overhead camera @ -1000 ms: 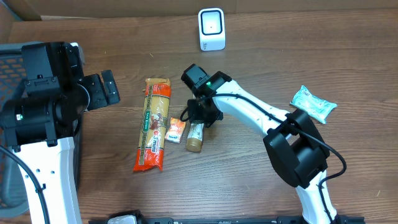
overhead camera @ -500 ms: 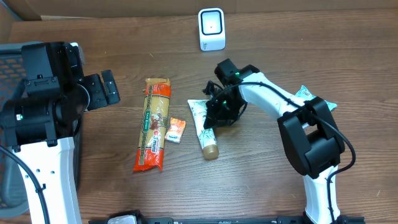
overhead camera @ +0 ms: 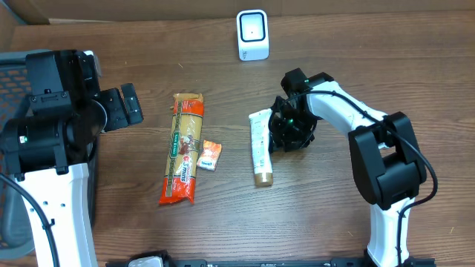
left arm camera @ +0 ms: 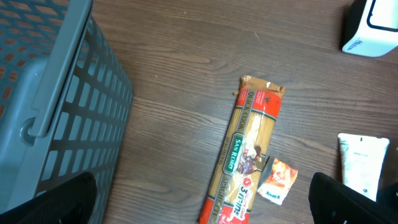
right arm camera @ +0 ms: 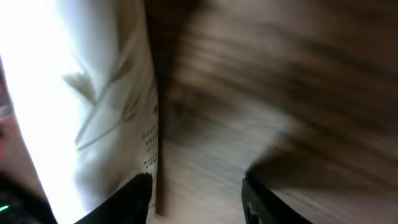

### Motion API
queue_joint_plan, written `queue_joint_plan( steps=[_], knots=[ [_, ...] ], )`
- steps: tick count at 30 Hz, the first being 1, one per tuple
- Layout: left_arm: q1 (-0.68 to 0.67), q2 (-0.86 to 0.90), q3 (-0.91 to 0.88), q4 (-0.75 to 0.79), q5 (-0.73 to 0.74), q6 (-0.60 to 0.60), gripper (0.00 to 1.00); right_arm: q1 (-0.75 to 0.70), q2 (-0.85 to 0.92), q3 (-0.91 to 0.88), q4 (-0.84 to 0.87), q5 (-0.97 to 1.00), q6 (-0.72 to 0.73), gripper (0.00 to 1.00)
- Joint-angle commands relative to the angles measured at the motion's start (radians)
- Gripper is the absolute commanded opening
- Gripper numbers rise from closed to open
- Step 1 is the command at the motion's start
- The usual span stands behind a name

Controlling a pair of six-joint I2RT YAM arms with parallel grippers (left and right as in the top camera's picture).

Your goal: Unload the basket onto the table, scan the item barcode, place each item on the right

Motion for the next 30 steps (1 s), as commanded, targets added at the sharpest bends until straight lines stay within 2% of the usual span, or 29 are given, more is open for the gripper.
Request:
queue_joint_plan(
  steps=[1,7,14,20,25,30],
  knots=[
    [-0.002,0.003,0.006,0.001,0.005,0.016,1.0,-0.003,0.015,-0.024,0.015,0.195,-0.005,0.53],
    [-0.002,0.003,0.007,0.001,0.005,0.016,1.0,-0.013,0.014,0.028,-0.023,0.188,-0.004,0.54],
    [-0.002,0.003,0.007,0.001,0.005,0.016,1.0,-0.063,0.002,0.169,-0.138,0.018,-0.014,0.54],
    [-0.002,0.003,0.006,0.001,0.005,0.016,1.0,-0.116,0.0,0.16,-0.178,-0.335,-0.169,0.59],
    [-0.002,0.003,0.007,0.001,0.005,0.016,1.0,-0.098,0.0,0.109,-0.162,-0.359,-0.188,0.66],
    [-0.002,0.003,0.007,0.001,0.005,0.016,1.0,-0.08,0.0,0.037,-0.105,-0.352,-0.188,0.63]
  ],
)
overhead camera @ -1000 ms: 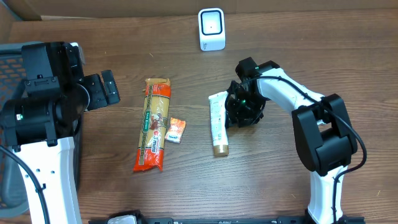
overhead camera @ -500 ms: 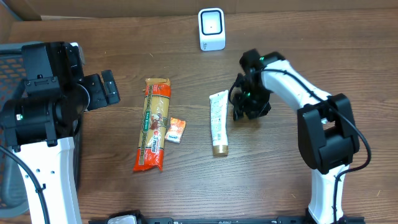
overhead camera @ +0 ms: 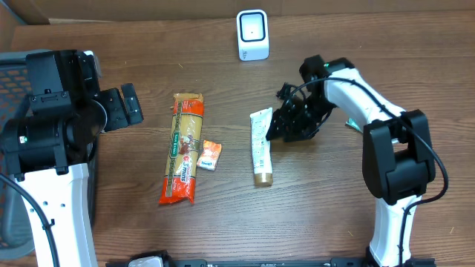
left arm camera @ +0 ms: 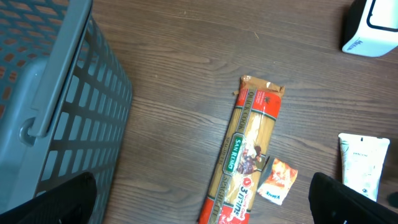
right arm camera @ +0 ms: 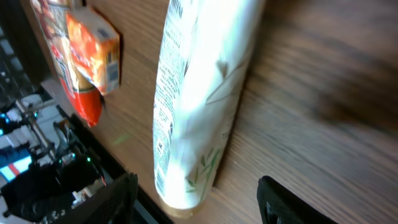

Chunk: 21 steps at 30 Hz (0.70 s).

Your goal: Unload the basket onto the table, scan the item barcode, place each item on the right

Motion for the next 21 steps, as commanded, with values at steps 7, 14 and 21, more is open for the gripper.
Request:
queue_joint_plan(
  steps=[7,14,21],
  knots=[
    [-0.002,0.003,0.007,0.001,0.005,0.016,1.0,0.043,-0.005,-0.124,0.135,-0.003,0.013,0.46],
    [-0.002,0.003,0.007,0.001,0.005,0.016,1.0,0.069,-0.005,-0.156,0.222,0.127,0.124,0.23],
    [-0.002,0.003,0.007,0.001,0.005,0.016,1.0,0.063,-0.005,-0.153,0.217,0.131,0.124,0.13]
  ],
)
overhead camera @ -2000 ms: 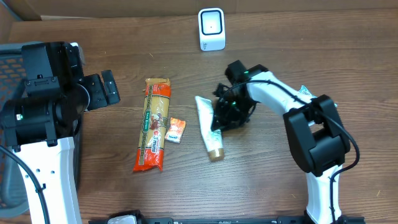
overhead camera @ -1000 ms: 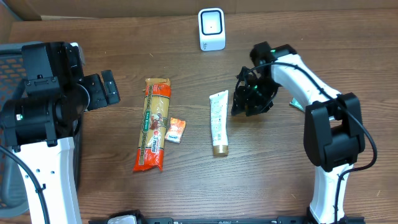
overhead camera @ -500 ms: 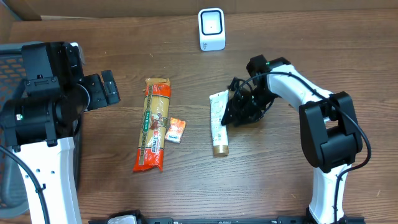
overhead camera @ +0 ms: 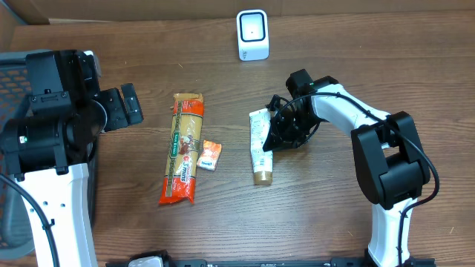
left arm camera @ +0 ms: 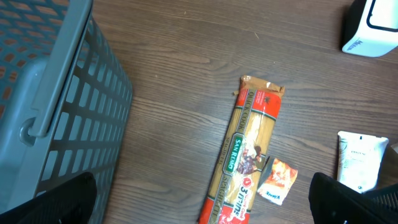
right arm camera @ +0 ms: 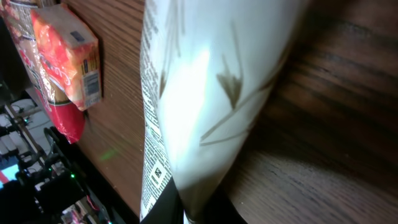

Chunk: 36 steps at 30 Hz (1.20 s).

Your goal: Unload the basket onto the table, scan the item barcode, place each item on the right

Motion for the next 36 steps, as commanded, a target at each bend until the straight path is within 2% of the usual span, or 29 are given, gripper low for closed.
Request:
queue_joint_plan(
  steps=[1,5,7,12,21,30,36],
  knots=[
    [-0.002,0.003,0.007,0.001,0.005,0.015,1.0,-0.01,0.006,-0.016,0.003,0.108,0.011,0.23],
    [-0.002,0.003,0.006,0.001,0.005,0.015,1.0,-0.047,0.005,0.055,-0.06,0.115,0.01,0.47],
    [-0.002,0.003,0.007,0.001,0.005,0.015,1.0,-0.058,-0.005,0.114,-0.11,0.115,0.005,0.52],
    [-0.002,0.003,0.006,0.001,0.005,0.015,1.0,-0.018,-0.05,0.186,-0.17,0.114,0.003,0.49],
    [-0.002,0.003,0.006,0.001,0.005,0.015,1.0,0.185,-0.063,0.181,-0.211,0.129,0.041,0.49],
    [-0.002,0.003,0.007,0.001,0.005,0.015,1.0,0.34,-0.063,0.156,-0.167,0.326,0.221,0.53],
    [-0.002,0.003,0.006,0.001,0.005,0.015,1.0,0.366,-0.063,0.101,-0.166,0.414,0.288,0.53]
  ],
)
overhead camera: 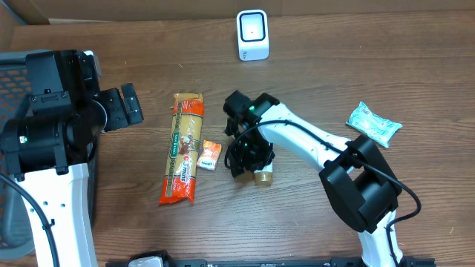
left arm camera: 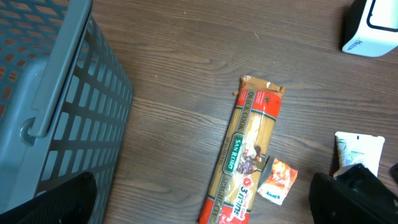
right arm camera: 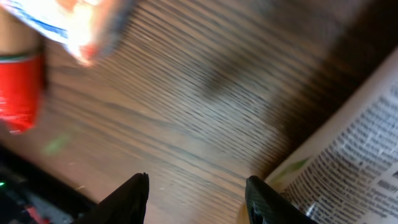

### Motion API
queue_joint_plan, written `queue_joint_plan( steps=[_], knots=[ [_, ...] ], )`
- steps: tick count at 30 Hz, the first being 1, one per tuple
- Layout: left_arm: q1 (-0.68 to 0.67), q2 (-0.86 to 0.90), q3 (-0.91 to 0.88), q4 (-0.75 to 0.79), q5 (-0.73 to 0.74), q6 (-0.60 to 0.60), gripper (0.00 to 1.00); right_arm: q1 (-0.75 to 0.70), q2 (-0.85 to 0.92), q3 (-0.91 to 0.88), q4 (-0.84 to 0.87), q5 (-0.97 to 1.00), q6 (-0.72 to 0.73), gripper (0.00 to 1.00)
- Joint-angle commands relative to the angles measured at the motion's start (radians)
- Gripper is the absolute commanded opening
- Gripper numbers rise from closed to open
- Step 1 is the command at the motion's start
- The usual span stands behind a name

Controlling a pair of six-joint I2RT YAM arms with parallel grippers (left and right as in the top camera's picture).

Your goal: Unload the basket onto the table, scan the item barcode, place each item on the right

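Observation:
A white tube with a gold cap (overhead camera: 262, 177) lies at mid-table, mostly hidden under my right gripper (overhead camera: 247, 157). In the right wrist view the right gripper (right arm camera: 199, 190) is open over bare wood, with the tube's printed side (right arm camera: 357, 140) just outside its right finger. The tube's flat end (left arm camera: 358, 145) shows in the left wrist view. The white scanner (overhead camera: 252, 35) stands at the far edge. My left gripper (overhead camera: 122, 106) is open near the basket, holding nothing.
A long pasta pack (overhead camera: 183, 148) and a small orange packet (overhead camera: 211, 155) lie left of the tube. At the right lies a teal packet (overhead camera: 374, 123). A grey basket (left arm camera: 50, 93) stands at the left edge.
My right gripper was pressed on the tube's upper right side with its fingers close together. It now stands open at the tube's left side near the cap. The teal packet now shows.
The right gripper was open against the tube's right side, then open and farther right of it, then back against the tube with fingers close together. Now it is open on the tube's left. The tube has hardly moved, and the left arm has stayed still.

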Motion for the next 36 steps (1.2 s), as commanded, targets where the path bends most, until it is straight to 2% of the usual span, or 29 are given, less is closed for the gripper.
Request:
queue_joint_plan(
  steps=[1,6,12,20,27,31,36],
  knots=[
    [-0.002,0.003,0.006,0.001,0.005,0.016,1.0,-0.002,-0.034,-0.035,-0.021,0.113,0.071,0.53],
    [-0.002,0.003,0.007,0.001,0.005,0.016,1.0,-0.046,-0.034,-0.038,-0.107,0.291,0.097,0.53],
    [-0.002,0.003,0.006,0.001,0.005,0.016,1.0,-0.156,-0.034,-0.038,-0.106,0.425,0.096,0.53],
    [-0.002,0.003,0.006,0.001,0.005,0.016,1.0,-0.377,-0.037,-0.038,-0.005,0.429,0.031,0.52],
    [-0.002,0.003,0.006,0.001,0.005,0.016,1.0,-0.51,-0.054,-0.038,0.14,0.062,0.005,0.52],
    [-0.002,0.003,0.007,0.001,0.005,0.015,1.0,-0.547,-0.061,-0.038,0.139,-0.163,0.026,0.49],
    [-0.002,0.003,0.006,0.001,0.005,0.016,1.0,-0.552,-0.083,-0.038,0.126,-0.322,0.04,0.49]
  ],
)
